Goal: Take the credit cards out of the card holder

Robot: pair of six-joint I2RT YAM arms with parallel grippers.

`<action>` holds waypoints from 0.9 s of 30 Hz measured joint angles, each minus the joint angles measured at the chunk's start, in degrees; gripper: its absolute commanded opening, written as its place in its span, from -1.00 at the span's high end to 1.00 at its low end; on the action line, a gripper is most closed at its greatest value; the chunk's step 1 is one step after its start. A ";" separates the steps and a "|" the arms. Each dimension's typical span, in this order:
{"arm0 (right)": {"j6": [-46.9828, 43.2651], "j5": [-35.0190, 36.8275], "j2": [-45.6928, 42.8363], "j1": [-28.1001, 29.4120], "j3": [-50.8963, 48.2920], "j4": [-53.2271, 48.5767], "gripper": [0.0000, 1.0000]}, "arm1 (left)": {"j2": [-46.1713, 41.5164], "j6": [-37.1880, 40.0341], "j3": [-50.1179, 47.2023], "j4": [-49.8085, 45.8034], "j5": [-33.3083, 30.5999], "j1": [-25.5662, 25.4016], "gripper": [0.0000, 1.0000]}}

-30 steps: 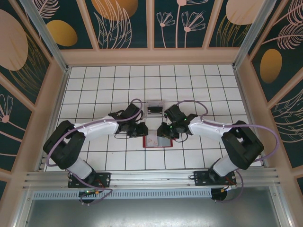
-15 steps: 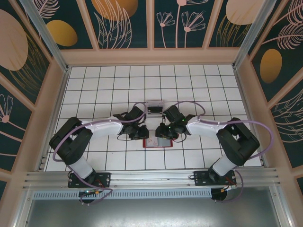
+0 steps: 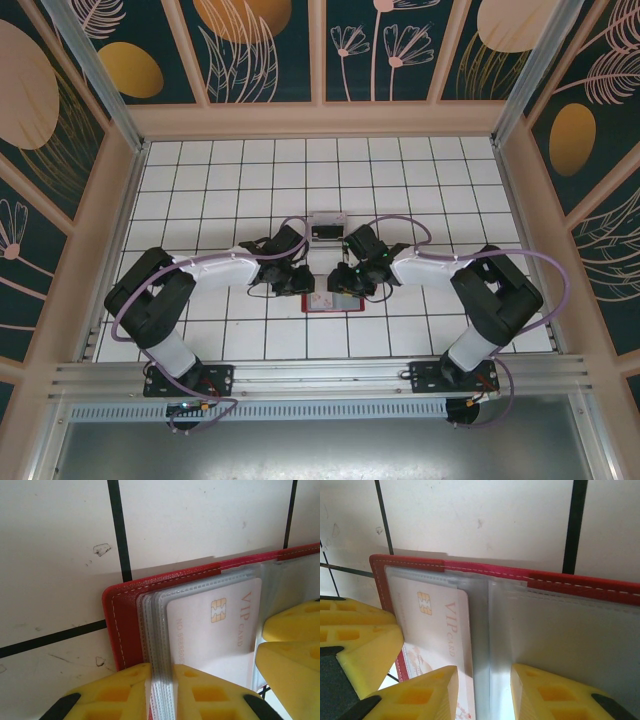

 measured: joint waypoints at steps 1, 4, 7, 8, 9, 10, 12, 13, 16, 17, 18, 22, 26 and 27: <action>0.00 0.02 0.00 0.00 0.00 0.00 0.32 | 0.00 0.00 0.00 0.02 0.00 0.00 0.59; 0.00 0.26 0.20 0.00 0.00 -0.07 0.32 | 0.00 0.00 -0.07 0.04 0.00 0.00 0.59; 0.00 0.63 0.22 0.02 0.07 -0.37 0.32 | 0.00 0.00 -0.13 0.17 0.00 0.00 0.59; 0.00 0.92 0.24 0.02 0.22 -0.66 0.32 | 0.00 0.00 -0.15 0.20 0.02 0.00 0.59; -0.04 1.31 0.24 0.13 0.52 -1.20 0.32 | 0.00 0.00 -0.15 0.22 0.02 0.00 0.59; -0.04 1.73 0.31 0.24 0.90 -1.79 0.32 | 0.00 0.00 -0.15 0.24 0.02 0.00 0.59; -0.15 2.60 0.57 0.50 1.64 -2.89 0.31 | 0.00 0.00 -0.15 0.24 0.02 0.00 0.59; -0.22 2.99 0.72 0.70 1.99 -3.37 0.30 | 0.00 0.00 -0.15 0.24 0.04 0.00 0.59; -0.44 3.91 1.14 1.14 2.86 -4.59 0.29 | 0.00 0.00 -0.15 0.24 0.04 0.00 0.59; -0.44 4.13 1.36 1.29 3.19 -4.98 0.28 | 0.00 0.00 -0.15 0.24 0.04 0.00 0.59; -0.44 4.33 1.51 1.44 3.50 -5.27 0.28 | 0.00 0.00 -0.15 0.24 0.02 0.00 0.59; -0.46 5.05 2.05 1.86 4.42 -6.36 0.31 | 0.00 0.00 -0.15 0.24 0.04 0.00 0.59; -0.44 5.75 2.23 1.97 4.66 -6.93 0.38 | 0.00 0.02 -0.15 0.24 0.02 0.00 0.59; -0.44 5.86 2.23 2.01 4.70 -7.02 0.40 | 0.00 0.02 -0.15 0.24 0.02 0.00 0.59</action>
